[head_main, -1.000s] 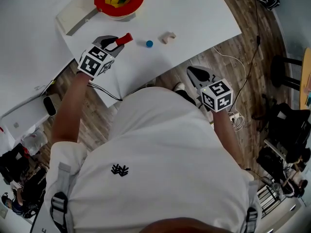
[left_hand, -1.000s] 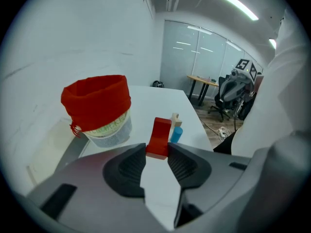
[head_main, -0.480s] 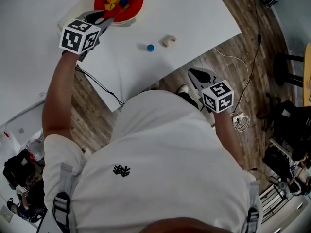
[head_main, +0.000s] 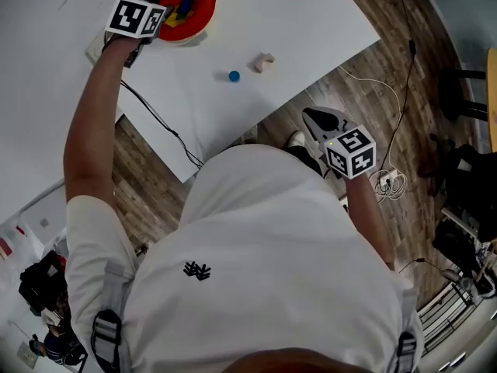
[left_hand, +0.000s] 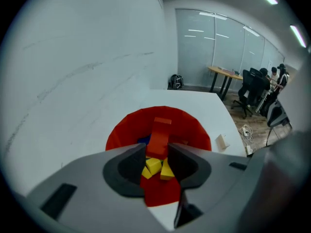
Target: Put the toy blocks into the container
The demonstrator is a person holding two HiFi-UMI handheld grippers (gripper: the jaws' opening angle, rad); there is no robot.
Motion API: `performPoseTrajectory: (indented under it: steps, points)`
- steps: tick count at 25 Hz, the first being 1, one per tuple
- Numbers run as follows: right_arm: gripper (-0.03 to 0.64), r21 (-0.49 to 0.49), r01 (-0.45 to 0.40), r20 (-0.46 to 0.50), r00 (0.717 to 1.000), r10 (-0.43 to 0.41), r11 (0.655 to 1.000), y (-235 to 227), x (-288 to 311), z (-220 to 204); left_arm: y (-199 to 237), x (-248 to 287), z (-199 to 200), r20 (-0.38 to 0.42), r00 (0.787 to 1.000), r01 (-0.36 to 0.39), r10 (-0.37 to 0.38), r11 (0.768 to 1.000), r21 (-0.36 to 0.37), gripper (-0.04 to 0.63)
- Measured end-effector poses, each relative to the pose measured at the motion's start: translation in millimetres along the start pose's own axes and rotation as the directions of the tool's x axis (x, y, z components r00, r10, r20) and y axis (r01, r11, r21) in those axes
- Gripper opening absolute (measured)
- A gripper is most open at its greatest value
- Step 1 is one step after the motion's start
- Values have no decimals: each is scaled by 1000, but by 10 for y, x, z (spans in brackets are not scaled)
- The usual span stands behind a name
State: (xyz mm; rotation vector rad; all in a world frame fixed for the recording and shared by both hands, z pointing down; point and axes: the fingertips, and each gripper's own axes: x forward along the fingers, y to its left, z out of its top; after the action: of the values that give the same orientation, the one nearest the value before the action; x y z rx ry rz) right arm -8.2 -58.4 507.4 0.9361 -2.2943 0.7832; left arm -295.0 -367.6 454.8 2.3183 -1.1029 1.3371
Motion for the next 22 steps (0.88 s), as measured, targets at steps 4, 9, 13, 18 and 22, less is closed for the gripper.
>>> performPoseTrajectory:
  steps: [4, 9, 13, 18, 22]
  points:
    - [12, 21, 10, 8, 1000, -10, 1000, -23, -47, -32, 49, 211, -19, -69, 998, 8, -9, 1000, -17, 144]
    - [12, 50, 22, 13, 1000, -23, 998, -29, -97, -76, 69, 362, -58, -148, 989, 15, -13, 1000, 15, 144]
    - [12, 64, 37, 19, 999, -38, 997, -55, -147, -103, 22, 428, -136, -263, 964, 52, -29, 995, 82, 144]
    - [12, 82, 51, 25, 998, -53, 995, -86, -179, -137, -45, 522, -280, -409, 912, 106, -31, 981, 162, 144]
    - [12, 90, 59, 30, 998, -62, 994, -97, -202, -160, -87, 561, -376, -482, 876, 146, -26, 966, 214, 146]
